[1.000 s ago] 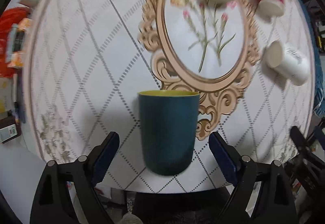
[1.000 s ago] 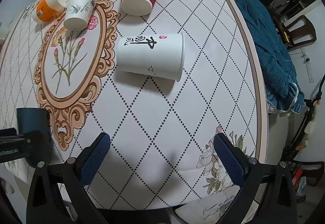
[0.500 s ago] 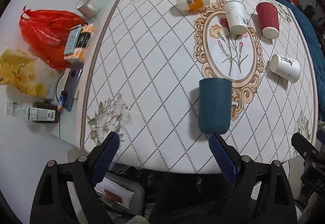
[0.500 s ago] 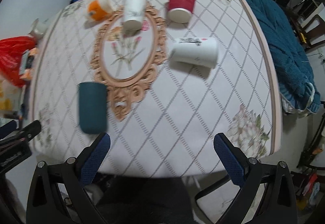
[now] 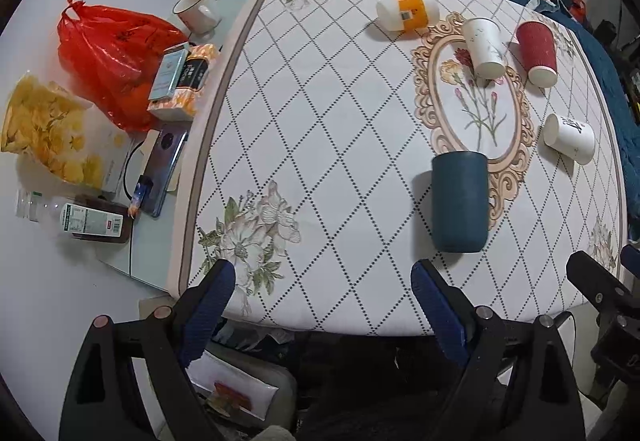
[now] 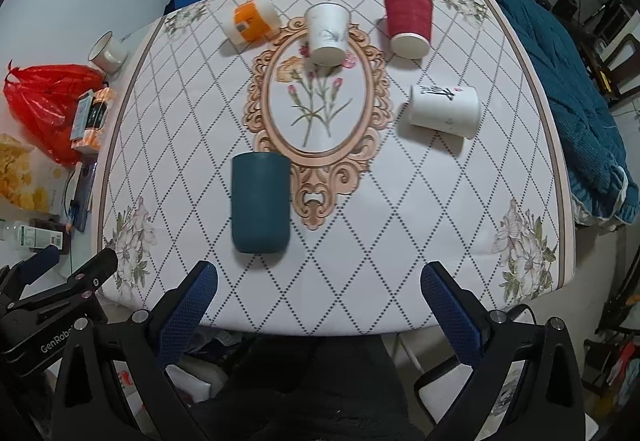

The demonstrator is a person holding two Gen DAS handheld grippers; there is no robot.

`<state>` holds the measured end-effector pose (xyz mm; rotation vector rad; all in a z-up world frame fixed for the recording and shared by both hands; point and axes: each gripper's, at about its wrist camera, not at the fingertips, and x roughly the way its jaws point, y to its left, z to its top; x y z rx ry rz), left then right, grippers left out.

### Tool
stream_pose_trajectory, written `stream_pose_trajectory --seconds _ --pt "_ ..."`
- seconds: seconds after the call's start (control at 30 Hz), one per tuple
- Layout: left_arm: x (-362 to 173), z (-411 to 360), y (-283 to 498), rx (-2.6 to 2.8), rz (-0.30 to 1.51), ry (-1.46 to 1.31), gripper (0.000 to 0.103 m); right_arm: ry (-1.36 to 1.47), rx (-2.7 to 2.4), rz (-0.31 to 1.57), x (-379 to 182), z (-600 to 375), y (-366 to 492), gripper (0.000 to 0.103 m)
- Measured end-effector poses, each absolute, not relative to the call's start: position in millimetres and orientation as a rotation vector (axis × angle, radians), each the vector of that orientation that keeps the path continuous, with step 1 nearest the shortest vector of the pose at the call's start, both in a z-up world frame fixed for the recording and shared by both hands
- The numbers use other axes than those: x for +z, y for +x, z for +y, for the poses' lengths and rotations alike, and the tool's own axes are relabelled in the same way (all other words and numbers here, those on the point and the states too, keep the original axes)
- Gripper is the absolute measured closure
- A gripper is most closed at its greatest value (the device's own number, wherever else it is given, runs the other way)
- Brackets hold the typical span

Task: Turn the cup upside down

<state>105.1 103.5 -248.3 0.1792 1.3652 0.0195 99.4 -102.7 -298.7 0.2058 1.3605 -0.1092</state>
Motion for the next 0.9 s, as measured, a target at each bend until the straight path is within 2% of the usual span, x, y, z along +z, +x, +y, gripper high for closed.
stream_pose_trajectory --seconds 0.23,0.3,0.47,0.7,0.9 --pt "-260.2 127.2 111.9 0.061 1.379 0.127 0.013 0.161 -0.075 1.369 -299.1 -79.1 111.7 0.000" --pt "-266.8 131.7 116.3 0.076 1.393 0.116 0.005 0.131 -0.065 1.370 -298.1 -74.4 118.2 0.000" --pt "-283.7 143.2 125.1 0.080 1.417 0.042 0.004 -0.109 0.045 1.339 -293.4 -57.7 143.7 0.000" --pt "-313.6 150.8 135.7 0.141 1.468 -0.014 0.004 -0.910 0.368 1.214 -314.7 -10.7 158.1 0.000" --pt "-339.4 151.8 141.9 0.187 1.514 -0.057 0.004 -1.721 0.723 0.890 -377.4 6.9 118.1 0.000"
